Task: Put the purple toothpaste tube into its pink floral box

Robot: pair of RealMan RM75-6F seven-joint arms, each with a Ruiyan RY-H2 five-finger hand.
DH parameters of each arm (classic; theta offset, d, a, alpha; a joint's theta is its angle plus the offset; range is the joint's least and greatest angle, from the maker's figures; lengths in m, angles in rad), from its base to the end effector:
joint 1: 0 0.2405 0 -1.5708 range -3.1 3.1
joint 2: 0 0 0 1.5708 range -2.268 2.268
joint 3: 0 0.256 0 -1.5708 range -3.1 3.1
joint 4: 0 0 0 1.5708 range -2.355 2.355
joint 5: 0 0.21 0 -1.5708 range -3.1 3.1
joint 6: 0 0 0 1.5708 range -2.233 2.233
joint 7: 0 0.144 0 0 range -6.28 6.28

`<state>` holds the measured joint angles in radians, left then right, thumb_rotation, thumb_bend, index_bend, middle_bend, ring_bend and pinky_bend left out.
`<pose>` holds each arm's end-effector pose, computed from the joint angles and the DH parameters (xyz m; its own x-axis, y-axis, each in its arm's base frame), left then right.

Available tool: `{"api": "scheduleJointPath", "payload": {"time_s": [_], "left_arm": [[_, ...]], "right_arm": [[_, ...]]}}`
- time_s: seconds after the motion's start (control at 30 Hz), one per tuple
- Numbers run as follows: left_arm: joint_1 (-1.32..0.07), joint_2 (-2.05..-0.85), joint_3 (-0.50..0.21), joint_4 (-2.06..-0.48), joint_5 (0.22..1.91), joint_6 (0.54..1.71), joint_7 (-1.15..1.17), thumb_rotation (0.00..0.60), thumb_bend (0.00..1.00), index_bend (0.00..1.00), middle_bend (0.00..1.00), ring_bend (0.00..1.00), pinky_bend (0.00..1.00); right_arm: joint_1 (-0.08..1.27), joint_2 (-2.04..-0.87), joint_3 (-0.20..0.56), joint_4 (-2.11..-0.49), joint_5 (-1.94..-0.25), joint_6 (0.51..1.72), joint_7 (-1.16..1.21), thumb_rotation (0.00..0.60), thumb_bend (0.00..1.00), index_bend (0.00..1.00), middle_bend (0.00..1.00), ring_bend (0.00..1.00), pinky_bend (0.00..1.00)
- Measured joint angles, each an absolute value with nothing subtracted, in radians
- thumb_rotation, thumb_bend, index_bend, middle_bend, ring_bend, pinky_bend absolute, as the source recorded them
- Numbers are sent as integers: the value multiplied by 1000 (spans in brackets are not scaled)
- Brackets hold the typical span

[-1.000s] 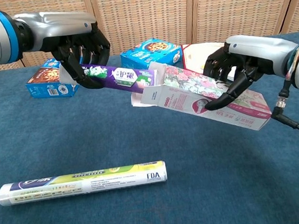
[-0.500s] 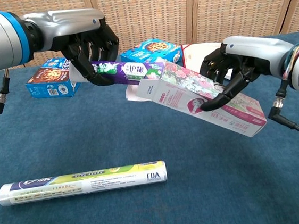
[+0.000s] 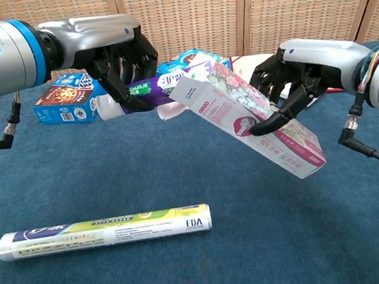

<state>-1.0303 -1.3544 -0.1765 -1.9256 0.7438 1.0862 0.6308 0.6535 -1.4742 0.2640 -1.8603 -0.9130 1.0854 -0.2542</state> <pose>-0.0378 0.3277 0.0273 0.4979 0.2448 0.8319 0.8062 -0.4842 -0.3401 -0.1132 -0.3038 0.0143 -0.0090 -0.3659 0.9306 -0.9852 -0.1563 -0.0710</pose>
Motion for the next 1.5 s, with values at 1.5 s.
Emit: {"api": "scheduleJointPath", "payload": {"time_s": [1.5], "left_arm": [[-1095,-1275,-192,-1995,582,1053,660,600,370,844,646,532,501]], "right_arm": [[658,-1471,242,-1886,-922,1095,-238,600,118,579,528,437,543]]}}
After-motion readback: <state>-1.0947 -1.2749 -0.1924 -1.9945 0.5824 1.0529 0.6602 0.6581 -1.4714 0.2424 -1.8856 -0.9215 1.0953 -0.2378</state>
